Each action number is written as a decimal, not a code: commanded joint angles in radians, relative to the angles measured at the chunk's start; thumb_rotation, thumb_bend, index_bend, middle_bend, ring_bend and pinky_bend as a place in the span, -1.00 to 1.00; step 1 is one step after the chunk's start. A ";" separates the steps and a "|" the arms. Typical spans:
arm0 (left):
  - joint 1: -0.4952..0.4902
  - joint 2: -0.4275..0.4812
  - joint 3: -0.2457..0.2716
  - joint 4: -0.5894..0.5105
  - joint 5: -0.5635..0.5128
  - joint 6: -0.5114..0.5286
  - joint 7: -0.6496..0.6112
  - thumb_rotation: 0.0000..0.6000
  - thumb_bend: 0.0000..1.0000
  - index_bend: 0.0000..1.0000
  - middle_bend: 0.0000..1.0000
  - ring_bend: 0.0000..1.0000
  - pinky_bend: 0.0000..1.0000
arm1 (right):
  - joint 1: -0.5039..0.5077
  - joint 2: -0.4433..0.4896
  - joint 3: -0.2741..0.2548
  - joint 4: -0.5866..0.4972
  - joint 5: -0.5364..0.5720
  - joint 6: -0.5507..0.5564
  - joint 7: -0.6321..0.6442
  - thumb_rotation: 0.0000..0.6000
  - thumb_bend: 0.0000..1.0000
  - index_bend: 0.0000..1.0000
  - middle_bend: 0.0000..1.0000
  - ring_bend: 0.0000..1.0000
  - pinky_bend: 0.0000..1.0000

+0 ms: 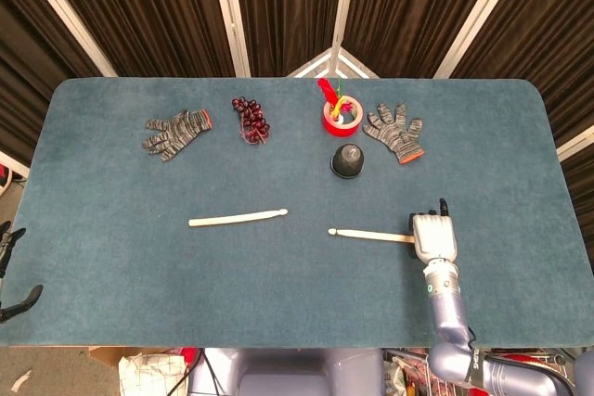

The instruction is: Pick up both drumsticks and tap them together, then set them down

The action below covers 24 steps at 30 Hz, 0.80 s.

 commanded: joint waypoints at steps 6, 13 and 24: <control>-0.002 -0.004 -0.002 -0.001 -0.009 -0.003 0.011 1.00 -0.27 -0.76 -1.00 -1.00 -1.00 | 0.003 -0.003 -0.007 0.013 -0.007 -0.009 0.013 1.00 -0.27 -0.01 -0.07 -0.36 -1.00; -0.005 -0.006 -0.001 -0.002 -0.011 -0.007 0.018 1.00 -0.28 -0.76 -1.00 -1.00 -1.00 | 0.003 -0.007 -0.015 0.020 -0.008 -0.011 0.017 1.00 -0.27 0.01 -0.06 -0.34 -1.00; -0.007 -0.010 0.000 -0.003 -0.013 -0.008 0.029 1.00 -0.27 -0.76 -1.00 -1.00 -1.00 | 0.006 -0.017 -0.019 0.038 -0.010 -0.013 0.024 1.00 -0.27 0.06 -0.05 -0.32 -1.00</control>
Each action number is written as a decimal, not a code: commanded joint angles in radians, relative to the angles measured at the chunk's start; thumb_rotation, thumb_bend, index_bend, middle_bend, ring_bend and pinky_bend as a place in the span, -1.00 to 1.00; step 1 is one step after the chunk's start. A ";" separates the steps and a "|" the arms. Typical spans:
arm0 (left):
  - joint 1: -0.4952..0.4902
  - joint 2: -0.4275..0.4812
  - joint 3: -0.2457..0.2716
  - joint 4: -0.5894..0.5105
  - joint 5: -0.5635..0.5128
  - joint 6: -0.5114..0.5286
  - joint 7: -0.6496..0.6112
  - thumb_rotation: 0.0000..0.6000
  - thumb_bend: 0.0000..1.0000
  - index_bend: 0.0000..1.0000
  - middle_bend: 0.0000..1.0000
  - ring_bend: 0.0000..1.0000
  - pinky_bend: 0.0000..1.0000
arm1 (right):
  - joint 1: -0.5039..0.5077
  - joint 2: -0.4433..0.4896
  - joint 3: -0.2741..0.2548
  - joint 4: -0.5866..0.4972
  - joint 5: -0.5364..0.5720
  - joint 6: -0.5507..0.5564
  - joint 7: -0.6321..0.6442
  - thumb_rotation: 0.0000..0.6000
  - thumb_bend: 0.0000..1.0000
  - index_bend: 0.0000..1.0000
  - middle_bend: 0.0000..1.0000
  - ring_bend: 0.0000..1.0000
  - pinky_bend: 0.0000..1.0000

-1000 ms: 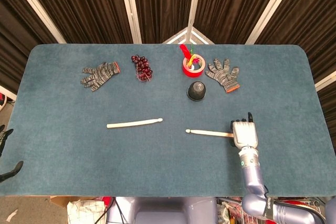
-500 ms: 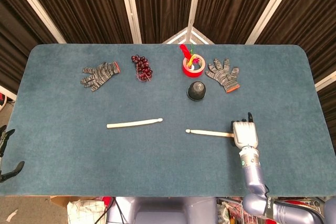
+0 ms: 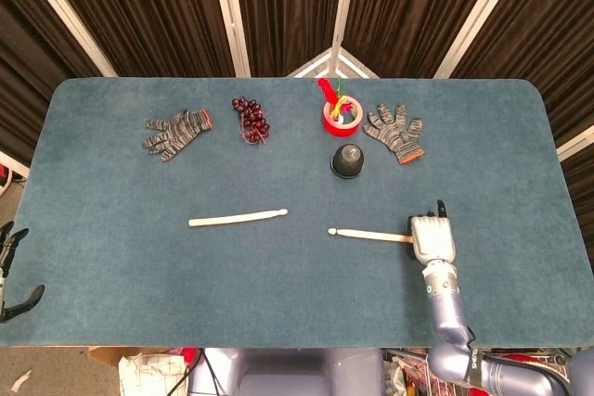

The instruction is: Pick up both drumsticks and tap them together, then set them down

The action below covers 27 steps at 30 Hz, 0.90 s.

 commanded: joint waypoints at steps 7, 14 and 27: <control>-0.002 -0.002 0.000 0.000 -0.002 -0.002 0.004 1.00 -0.27 -0.76 -1.00 -1.00 -1.00 | 0.003 -0.004 0.001 0.010 -0.001 -0.001 0.001 1.00 -0.27 0.07 -0.05 -0.31 -1.00; -0.002 -0.002 0.002 0.002 0.001 -0.001 0.005 1.00 -0.28 -0.76 -1.00 -1.00 -1.00 | 0.006 -0.006 -0.001 0.014 -0.002 -0.001 -0.002 1.00 -0.27 0.10 -0.04 -0.31 -1.00; -0.003 -0.003 0.003 0.001 0.000 -0.001 0.008 1.00 -0.27 -0.76 -1.00 -1.00 -1.00 | 0.014 -0.014 -0.010 0.024 -0.001 -0.003 -0.028 1.00 -0.27 0.10 -0.04 -0.31 -1.00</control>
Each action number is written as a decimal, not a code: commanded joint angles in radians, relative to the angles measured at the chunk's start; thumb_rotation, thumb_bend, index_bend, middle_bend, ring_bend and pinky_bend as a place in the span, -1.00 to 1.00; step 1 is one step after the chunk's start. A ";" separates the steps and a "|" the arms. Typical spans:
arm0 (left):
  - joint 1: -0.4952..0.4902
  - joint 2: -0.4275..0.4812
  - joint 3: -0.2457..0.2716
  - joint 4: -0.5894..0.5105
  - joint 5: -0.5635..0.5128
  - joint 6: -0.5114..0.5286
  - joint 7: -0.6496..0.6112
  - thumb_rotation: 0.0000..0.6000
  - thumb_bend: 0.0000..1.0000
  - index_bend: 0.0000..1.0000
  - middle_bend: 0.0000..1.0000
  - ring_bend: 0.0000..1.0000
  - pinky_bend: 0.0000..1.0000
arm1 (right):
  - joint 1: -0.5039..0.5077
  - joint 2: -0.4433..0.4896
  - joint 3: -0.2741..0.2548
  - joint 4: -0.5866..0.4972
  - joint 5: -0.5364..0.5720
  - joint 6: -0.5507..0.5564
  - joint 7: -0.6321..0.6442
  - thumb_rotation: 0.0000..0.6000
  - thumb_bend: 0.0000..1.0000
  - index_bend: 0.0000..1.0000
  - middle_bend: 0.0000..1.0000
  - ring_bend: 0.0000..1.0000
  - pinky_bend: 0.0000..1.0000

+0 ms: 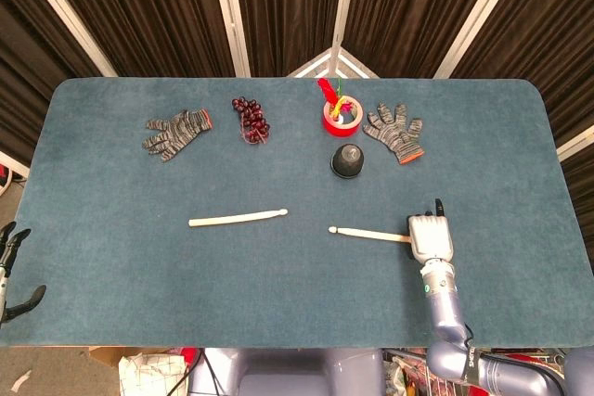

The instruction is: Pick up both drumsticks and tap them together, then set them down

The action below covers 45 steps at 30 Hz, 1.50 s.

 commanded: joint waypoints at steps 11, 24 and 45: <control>0.001 0.003 0.002 0.000 0.002 0.001 -0.005 1.00 -0.27 -0.76 -1.00 -1.00 -1.00 | 0.003 0.000 -0.001 -0.011 -0.012 0.011 -0.006 1.00 -0.26 0.21 0.00 -0.25 -1.00; -0.001 0.003 0.002 0.000 0.000 -0.002 -0.002 1.00 -0.27 -0.76 -1.00 -1.00 -1.00 | 0.008 -0.005 -0.017 0.015 -0.057 0.014 -0.011 1.00 -0.22 0.29 0.08 -0.18 -1.00; 0.000 0.005 0.003 0.000 0.000 -0.001 -0.006 1.00 -0.27 -0.76 -1.00 -1.00 -1.00 | 0.009 0.002 -0.027 0.033 -0.140 -0.001 0.044 1.00 -0.17 0.44 0.21 -0.09 -1.00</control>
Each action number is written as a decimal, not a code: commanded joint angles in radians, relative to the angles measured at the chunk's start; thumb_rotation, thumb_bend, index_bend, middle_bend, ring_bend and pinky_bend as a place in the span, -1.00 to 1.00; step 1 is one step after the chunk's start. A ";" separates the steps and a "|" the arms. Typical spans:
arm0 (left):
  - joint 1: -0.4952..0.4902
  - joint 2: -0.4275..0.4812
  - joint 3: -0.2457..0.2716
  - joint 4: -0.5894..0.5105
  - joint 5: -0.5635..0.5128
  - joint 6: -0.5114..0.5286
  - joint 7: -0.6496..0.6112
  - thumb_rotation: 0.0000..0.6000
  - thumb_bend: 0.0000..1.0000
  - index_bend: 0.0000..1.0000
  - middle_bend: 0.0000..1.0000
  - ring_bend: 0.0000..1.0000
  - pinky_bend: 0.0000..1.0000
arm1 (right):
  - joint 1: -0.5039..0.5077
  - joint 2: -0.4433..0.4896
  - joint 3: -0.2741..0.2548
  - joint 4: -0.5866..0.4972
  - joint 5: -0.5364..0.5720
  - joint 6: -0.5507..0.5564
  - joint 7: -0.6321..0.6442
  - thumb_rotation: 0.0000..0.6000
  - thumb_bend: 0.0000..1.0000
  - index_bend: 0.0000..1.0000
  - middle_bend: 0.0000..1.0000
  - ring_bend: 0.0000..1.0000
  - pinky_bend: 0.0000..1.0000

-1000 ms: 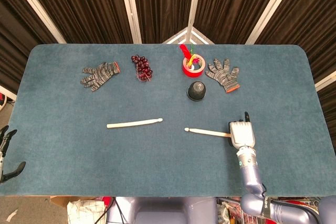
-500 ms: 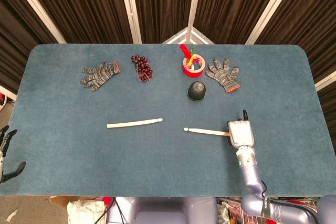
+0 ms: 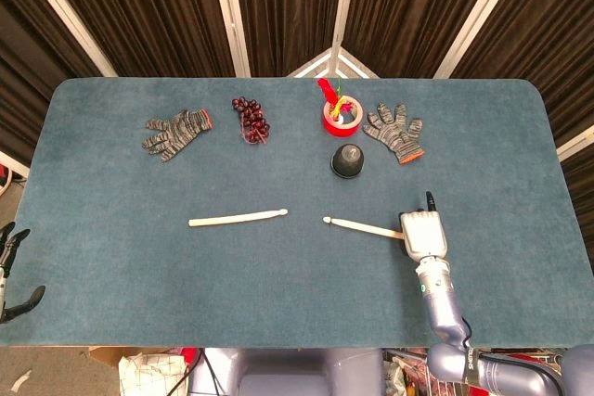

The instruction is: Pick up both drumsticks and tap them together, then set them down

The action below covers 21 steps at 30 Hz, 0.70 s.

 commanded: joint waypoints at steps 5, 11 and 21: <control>0.000 0.001 0.000 0.000 0.000 -0.001 -0.001 1.00 -0.27 -0.76 -1.00 -1.00 -1.00 | -0.004 0.014 -0.014 0.030 -0.107 -0.011 0.103 1.00 -0.17 0.46 0.21 -0.08 -1.00; 0.000 0.001 0.001 -0.001 0.000 -0.002 0.000 1.00 -0.27 -0.76 -1.00 -1.00 -1.00 | -0.006 0.033 -0.036 0.058 -0.224 -0.025 0.226 1.00 -0.17 0.47 0.22 -0.07 -0.99; -0.001 0.003 -0.001 0.001 0.000 -0.001 -0.008 1.00 -0.27 -0.76 -1.00 -1.00 -1.00 | -0.019 0.079 -0.044 0.071 -0.389 -0.019 0.517 1.00 -0.17 0.49 0.24 -0.06 -0.97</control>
